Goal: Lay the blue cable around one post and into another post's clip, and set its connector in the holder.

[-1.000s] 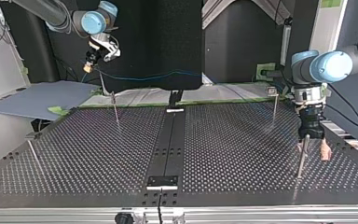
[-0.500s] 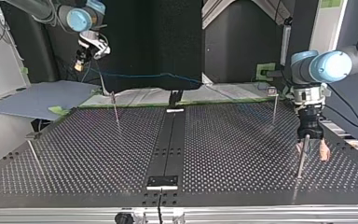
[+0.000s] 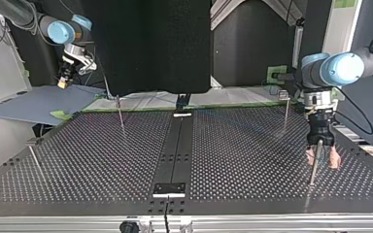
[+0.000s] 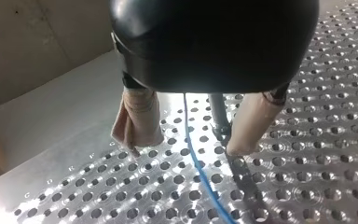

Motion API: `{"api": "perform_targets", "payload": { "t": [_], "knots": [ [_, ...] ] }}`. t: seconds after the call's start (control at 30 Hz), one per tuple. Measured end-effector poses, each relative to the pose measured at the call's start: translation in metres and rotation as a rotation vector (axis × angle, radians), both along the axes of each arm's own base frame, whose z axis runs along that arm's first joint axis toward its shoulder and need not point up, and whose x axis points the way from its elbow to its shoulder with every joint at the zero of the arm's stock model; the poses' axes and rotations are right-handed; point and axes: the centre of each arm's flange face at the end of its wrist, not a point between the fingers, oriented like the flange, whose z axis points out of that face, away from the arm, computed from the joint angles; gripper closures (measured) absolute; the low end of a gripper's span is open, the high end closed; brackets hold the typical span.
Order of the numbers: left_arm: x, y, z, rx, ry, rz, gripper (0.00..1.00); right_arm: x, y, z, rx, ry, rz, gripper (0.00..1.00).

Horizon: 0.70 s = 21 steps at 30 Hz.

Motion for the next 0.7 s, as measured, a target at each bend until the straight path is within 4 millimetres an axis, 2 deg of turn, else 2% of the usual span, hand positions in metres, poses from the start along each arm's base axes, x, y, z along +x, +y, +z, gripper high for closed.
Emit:
{"api": "perform_targets", "payload": {
  "t": [0.17,0.7],
  "knots": [
    [0.000,-0.004,0.001,0.000,-0.002,-0.006,0.00,-0.010,-0.009,0.002,-0.008,0.012,0.022,1.00],
    [0.001,-0.008,0.002,0.004,-0.002,-0.010,0.00,0.009,-0.014,-0.002,0.026,0.021,0.186,1.00]
  ]
}}
